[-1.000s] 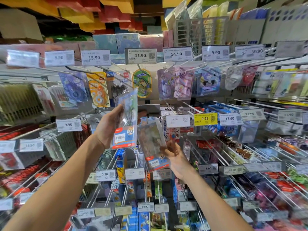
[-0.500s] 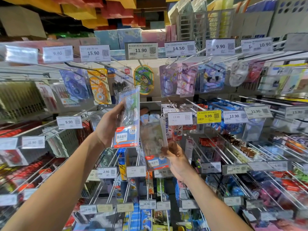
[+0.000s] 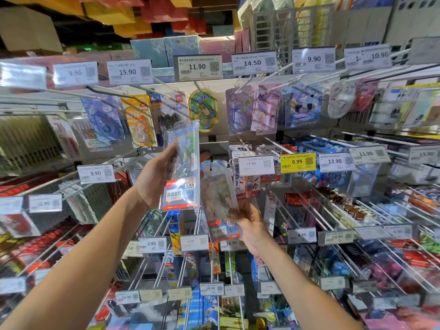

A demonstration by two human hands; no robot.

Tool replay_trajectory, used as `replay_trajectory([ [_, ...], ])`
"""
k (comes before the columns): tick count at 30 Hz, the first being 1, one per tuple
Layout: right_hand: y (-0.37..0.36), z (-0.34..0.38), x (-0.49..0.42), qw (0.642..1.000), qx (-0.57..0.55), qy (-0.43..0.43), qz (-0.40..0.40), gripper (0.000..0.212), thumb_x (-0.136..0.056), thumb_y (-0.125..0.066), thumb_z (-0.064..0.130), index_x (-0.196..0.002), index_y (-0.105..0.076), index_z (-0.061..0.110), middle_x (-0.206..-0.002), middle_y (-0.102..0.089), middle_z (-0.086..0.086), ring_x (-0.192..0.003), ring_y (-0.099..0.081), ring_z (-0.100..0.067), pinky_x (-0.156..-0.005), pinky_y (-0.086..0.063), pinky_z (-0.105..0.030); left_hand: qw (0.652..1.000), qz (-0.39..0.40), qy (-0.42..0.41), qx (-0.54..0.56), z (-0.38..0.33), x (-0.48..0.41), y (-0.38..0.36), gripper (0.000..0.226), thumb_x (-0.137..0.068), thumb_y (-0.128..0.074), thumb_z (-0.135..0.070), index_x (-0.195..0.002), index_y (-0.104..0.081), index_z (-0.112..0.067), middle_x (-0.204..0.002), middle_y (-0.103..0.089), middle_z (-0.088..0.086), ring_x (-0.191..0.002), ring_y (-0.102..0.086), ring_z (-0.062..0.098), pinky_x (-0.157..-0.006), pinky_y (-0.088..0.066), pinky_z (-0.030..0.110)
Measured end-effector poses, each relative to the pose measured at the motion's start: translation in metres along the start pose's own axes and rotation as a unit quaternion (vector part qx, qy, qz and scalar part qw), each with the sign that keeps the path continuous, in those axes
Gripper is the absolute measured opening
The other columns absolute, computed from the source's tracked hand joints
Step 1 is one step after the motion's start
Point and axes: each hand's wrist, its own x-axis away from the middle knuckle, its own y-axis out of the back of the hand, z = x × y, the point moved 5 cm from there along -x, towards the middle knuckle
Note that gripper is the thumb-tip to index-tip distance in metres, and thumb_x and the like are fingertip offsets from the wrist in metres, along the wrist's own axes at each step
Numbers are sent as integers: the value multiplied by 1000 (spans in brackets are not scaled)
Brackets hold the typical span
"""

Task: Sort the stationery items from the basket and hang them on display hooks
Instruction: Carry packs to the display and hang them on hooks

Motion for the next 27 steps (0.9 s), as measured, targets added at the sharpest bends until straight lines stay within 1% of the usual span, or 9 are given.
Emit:
replay_trajectory([
  [4, 0, -3, 0, 999, 29, 9, -23, 20, -95, -60, -9, -90, -59, 10, -81, -69, -2, -82, -63, -25, -70, -52, -33, 1000, 10, 4, -14, 0, 2, -2, 60, -100, -52, -52, -144, -59, -12, -144, -58, 20, -109, -71, 33, -98, -56, 49],
  [8, -1, -3, 4, 999, 34, 12, 3, 19, -93, -58, -13, -94, -57, 5, -99, -66, -17, -98, -64, -34, -90, -51, -52, 1000, -11, -12, -18, -2, -1, 2, 59, -101, -50, -48, -150, -53, -14, -157, -44, 23, -142, -47, 41, -118, -37, 58],
  [9, 0, -3, 5, 999, 37, 12, 9, 21, -92, -57, -16, -95, -57, 5, -101, -66, -18, -99, -65, -34, -94, -50, -54, 1000, -13, -14, -19, -3, -1, 2, 59, -102, -50, -48, -150, -53, -14, -157, -44, 24, -144, -44, 42, -118, -36, 59],
  [13, 4, -2, 10, 999, 41, 7, 22, 25, -93, -52, -19, -93, -55, 6, -94, -66, -11, -93, -63, -27, -85, -49, -38, 1000, -2, -5, -17, -3, 2, -2, 57, -100, -51, -51, -145, -59, -16, -148, -56, 22, -124, -64, 41, -100, -55, 51],
  [16, 2, 1, 10, 999, 31, 14, 30, 24, -95, -51, -18, -94, -53, 5, -95, -61, -13, -90, -60, -26, -80, -49, -34, 1000, -13, -9, -22, -3, 2, -1, 57, -101, -50, -49, -146, -57, -15, -152, -51, 23, -131, -59, 39, -107, -51, 53],
  [19, 1, 4, 6, 999, 17, 23, 21, 21, -95, -52, -17, -98, -53, 4, -101, -61, -16, -94, -59, -30, -84, -49, -42, 999, -22, -19, -33, -5, 2, -1, 50, -100, -52, -48, -136, -68, -17, -150, -52, 24, -130, -60, 38, -107, -51, 55],
  [23, 0, 6, 3, 1000, 6, 27, 14, 25, -96, -55, -13, -87, -54, 10, -83, -72, 1, -80, -70, -17, -68, -57, -26, 998, -38, -27, -43, -6, 3, 0, 53, -101, -51, -47, -142, -61, -15, -150, -54, 22, -127, -61, 39, -116, -39, 60],
  [25, -3, 6, 4, 1000, 8, 15, 11, 25, -97, -56, -10, -85, -54, 11, -86, -71, -1, -84, -69, -23, -67, -57, -34, 998, -39, -26, -50, -6, 5, -1, 57, -99, -52, -48, -144, -59, -14, -148, -55, 21, -117, -67, 35, -114, -43, 58],
  [27, -4, 6, 6, 1000, 9, 14, 8, 26, -97, -56, -10, -83, -54, 11, -90, -68, -7, -93, -64, -31, -76, -52, -40, 998, -36, -24, -54, -5, 5, -2, 60, -100, -51, -48, -148, -55, -13, -145, -59, 19, -117, -67, 34, -112, -46, 55],
])
